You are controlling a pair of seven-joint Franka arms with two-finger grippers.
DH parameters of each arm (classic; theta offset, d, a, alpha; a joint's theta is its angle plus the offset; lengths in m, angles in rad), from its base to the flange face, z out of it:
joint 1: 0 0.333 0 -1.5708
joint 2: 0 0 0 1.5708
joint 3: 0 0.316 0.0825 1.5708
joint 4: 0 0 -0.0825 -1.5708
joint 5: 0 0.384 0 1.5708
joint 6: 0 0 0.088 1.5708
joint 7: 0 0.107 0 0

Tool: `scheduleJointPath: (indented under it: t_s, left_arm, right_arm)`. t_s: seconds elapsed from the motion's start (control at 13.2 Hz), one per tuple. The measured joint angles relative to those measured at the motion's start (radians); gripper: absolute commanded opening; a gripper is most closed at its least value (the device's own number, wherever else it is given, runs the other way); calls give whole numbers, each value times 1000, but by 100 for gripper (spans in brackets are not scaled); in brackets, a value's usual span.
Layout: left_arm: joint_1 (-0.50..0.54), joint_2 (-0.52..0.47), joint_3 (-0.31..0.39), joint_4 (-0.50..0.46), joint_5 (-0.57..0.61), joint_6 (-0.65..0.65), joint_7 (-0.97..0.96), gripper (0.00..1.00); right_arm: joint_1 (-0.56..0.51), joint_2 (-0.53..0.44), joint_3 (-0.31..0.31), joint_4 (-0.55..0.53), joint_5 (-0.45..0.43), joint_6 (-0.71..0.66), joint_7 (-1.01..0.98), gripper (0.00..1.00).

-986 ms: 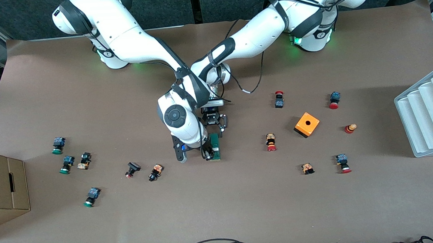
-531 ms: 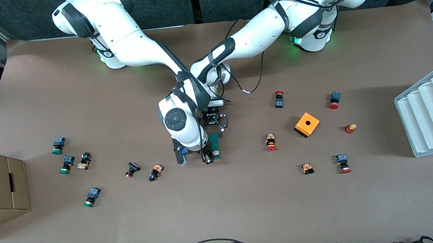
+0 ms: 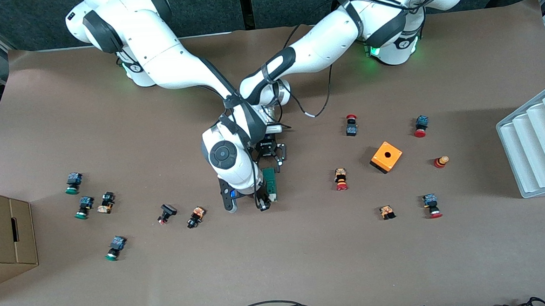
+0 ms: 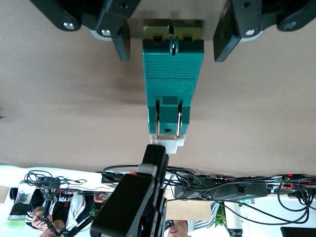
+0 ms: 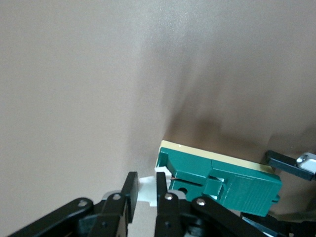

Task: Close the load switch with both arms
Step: 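Open the right gripper and lift it off the lever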

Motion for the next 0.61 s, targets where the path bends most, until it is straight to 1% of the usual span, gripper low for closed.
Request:
scheduleJointPath:
  t_s: [0.61]
  left_arm:
    - [-2,0,0,-1,2,-1,-2,77]
  right_arm:
    - [0,14,0,5,0,2,0,23]
